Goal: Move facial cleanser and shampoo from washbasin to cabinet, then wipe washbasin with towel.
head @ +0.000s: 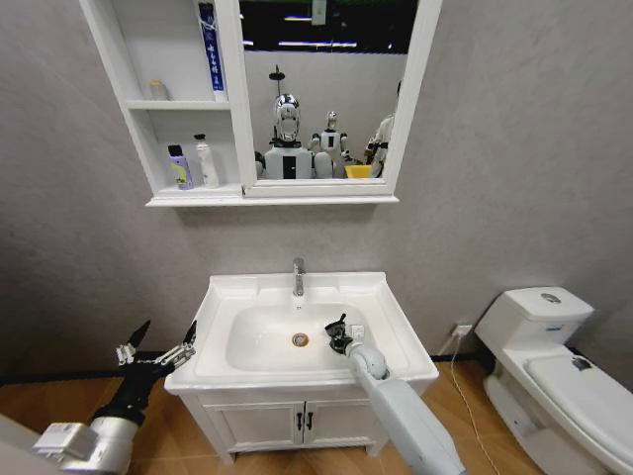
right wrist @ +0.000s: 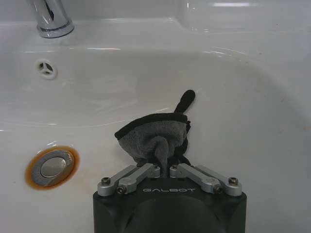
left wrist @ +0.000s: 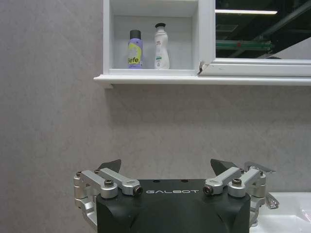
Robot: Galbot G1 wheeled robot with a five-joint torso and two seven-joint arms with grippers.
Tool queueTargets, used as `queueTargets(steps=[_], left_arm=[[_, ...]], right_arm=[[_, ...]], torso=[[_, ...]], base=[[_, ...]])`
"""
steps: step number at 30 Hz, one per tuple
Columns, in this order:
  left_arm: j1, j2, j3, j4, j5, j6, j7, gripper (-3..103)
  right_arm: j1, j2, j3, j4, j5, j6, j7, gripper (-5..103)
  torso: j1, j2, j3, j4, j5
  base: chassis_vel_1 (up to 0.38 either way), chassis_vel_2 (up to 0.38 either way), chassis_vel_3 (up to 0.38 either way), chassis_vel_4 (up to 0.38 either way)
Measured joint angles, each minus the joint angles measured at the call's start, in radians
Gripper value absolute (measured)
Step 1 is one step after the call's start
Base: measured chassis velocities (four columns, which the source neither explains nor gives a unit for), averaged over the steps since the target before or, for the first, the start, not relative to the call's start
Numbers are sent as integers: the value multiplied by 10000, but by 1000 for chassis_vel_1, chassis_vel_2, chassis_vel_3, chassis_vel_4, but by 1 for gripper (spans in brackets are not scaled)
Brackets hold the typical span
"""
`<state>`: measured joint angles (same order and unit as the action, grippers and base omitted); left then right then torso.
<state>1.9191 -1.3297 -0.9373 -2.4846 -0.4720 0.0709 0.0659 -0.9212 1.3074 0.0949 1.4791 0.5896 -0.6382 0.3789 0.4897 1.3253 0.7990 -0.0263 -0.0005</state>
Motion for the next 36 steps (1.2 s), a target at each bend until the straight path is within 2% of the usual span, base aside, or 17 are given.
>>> queueTargets(steps=[22, 29, 33, 36], left_arm=[[0, 0, 0, 0, 0, 0, 0, 100], [0, 0, 0, 0, 0, 0, 0, 100], [0, 0, 0, 0, 0, 0, 0, 100], [-1, 0, 0, 0, 0, 0, 0, 100]], right_arm=[[143, 183, -58, 80, 743, 11, -78, 3], [-242, -23, 152, 1439, 867, 31, -29, 3], [-676, -345, 242, 2668, 836, -106, 366, 3], [-752, -465, 249, 2913, 803, -188, 664, 3]], torso=[[0, -2, 2, 0, 3], [1, -2, 1, 0, 3], [-1, -1, 0, -1, 0], [-1, 0, 0, 0, 1]], base=[[0, 0, 0, 0], [0, 0, 0, 0], [0, 0, 0, 0], [0, 0, 0, 0]])
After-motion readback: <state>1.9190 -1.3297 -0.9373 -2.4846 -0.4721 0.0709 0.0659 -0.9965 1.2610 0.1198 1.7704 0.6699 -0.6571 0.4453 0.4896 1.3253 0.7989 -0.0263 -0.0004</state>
